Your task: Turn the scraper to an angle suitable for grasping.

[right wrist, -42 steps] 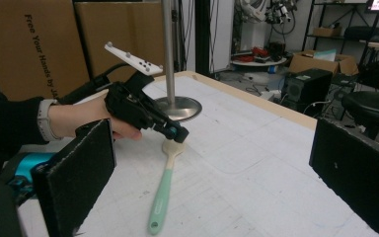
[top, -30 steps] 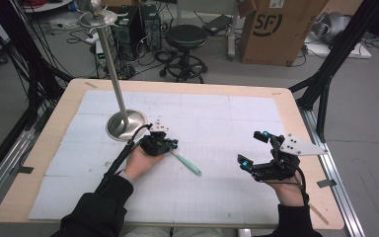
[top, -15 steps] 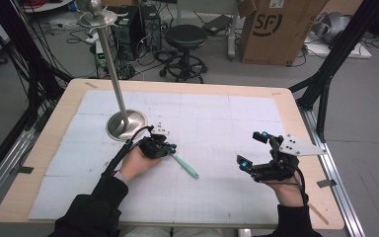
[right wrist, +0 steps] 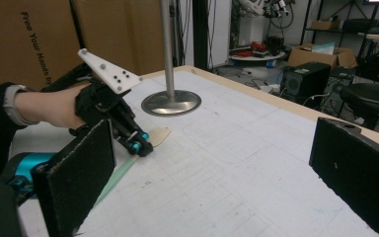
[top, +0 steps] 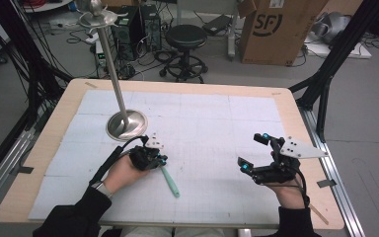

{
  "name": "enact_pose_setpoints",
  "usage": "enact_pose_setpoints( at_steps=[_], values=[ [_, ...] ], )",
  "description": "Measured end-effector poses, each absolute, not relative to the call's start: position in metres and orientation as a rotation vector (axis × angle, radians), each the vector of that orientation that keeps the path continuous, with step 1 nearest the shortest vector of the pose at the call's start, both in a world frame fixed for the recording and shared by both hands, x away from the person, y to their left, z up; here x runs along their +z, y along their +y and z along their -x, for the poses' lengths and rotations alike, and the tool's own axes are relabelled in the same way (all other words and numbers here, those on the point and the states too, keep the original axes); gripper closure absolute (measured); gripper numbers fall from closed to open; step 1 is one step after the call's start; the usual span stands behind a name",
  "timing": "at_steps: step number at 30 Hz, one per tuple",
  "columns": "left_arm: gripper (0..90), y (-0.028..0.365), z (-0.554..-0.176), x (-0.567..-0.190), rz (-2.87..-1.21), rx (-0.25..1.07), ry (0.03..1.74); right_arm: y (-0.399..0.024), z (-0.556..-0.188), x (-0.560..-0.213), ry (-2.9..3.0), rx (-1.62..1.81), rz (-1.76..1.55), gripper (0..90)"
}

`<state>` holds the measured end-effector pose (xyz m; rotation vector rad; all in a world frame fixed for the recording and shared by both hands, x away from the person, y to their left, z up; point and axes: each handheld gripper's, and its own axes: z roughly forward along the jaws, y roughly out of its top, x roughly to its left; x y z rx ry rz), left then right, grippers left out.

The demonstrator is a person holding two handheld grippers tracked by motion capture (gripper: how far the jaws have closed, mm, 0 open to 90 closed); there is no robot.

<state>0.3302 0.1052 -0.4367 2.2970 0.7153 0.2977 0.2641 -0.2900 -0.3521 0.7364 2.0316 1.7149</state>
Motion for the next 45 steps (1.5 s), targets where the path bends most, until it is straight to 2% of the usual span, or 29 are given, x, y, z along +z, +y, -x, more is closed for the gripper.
enact_pose_setpoints(
  at_steps=[11,16,22,26,31,36,45],
  values=[
    [90.0,0.146,-0.295,-0.44,-2.249,0.283,0.717,-0.286,-0.265,-0.354,2.047,1.711,-0.735,2.7],
    [90.0,0.173,-0.281,-0.444,-2.179,0.224,0.762,-0.282,-0.267,-0.355,2.055,1.706,-0.731,2.7],
    [89.9,0.173,-0.27,-0.438,-2.212,0.271,0.735,-0.277,-0.27,-0.355,2.076,1.702,-0.705,2.7],
    [89.9,0.19,-0.245,-0.427,-2.188,0.292,0.708,-0.28,-0.272,-0.354,2.06,1.719,-0.715,2.7],
    [89.9,0.209,-0.226,-0.435,-2.233,0.264,0.749,-0.28,-0.274,-0.356,2.067,1.715,-0.723,2.7],
    [89.9,0.211,-0.22,-0.44,-2.229,0.233,0.744,-0.276,-0.275,-0.355,2.071,1.707,-0.721,2.7],
    [89.8,0.185,-0.237,-0.442,-2.197,0.174,0.742,-0.267,-0.279,-0.357,2.098,1.695,-0.71,2.7]
  ],
)
